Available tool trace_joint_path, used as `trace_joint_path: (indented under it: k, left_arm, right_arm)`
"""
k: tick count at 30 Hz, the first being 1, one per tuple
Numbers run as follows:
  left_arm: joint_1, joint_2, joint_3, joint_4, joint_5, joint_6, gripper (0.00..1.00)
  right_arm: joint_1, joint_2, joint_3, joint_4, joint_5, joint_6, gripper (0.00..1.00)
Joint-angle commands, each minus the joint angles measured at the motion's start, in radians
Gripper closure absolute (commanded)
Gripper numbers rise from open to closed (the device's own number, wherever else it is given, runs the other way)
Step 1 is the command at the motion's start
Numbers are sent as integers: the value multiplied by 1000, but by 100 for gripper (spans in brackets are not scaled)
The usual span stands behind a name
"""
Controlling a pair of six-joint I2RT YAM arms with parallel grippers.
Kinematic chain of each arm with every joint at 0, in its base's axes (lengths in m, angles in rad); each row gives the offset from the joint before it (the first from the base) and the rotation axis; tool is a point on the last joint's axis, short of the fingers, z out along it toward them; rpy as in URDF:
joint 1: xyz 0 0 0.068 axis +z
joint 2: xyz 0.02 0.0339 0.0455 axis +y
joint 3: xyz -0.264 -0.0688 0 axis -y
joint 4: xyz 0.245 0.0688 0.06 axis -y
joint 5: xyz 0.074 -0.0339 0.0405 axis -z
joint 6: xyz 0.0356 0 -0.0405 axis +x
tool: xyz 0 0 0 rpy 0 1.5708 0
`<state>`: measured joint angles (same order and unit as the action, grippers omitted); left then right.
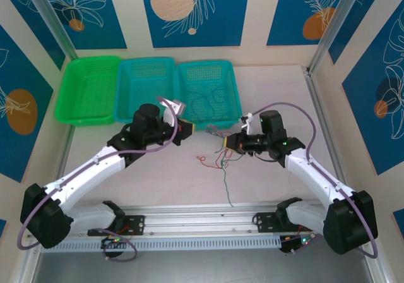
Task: Untangle the cables
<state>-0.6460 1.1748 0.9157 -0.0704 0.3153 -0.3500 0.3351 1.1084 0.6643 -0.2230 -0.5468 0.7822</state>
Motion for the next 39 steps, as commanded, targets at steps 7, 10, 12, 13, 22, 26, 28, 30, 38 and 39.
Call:
trace_joint_path:
  k: [7, 10, 12, 13, 22, 26, 28, 30, 38, 39]
  left_arm:
    - [-64, 103, -139, 391, 93, -90, 100]
    - [-105, 164, -216, 450, 43, -107, 100]
    - [-116, 187, -259, 471, 8, -114, 100]
    - [-119, 190, -271, 479, 0, -114, 100]
    - [-130, 228, -292, 469, -20, -69, 100]
    - [-127, 216, -283, 365, -124, 4, 100]
    - [-125, 191, -279, 293, -199, 58, 100]
    - [-109, 159, -289, 254, -248, 96, 100]
    - [-56, 104, -355, 299, -48, 189, 100]
    - [-56, 111, -356, 307, -10, 198, 100]
  right_arm:
    - [5, 39, -105, -220, 229, -21, 67]
    - [8, -23, -46, -281, 231, -101, 61]
    - [14, -71, -14, -294, 242, -134, 60]
    - [16, -92, -5, -291, 246, -143, 60]
    - [153, -156, 57, -141, 304, -274, 0]
    - [122, -44, 155, -375, 673, -193, 1]
    - [93, -25, 164, -430, 739, -150, 1]
    - [70, -36, 143, -430, 745, -125, 2]
    - [74, -54, 74, -233, 358, -238, 17]
    - [113, -44, 79, -195, 320, -260, 17]
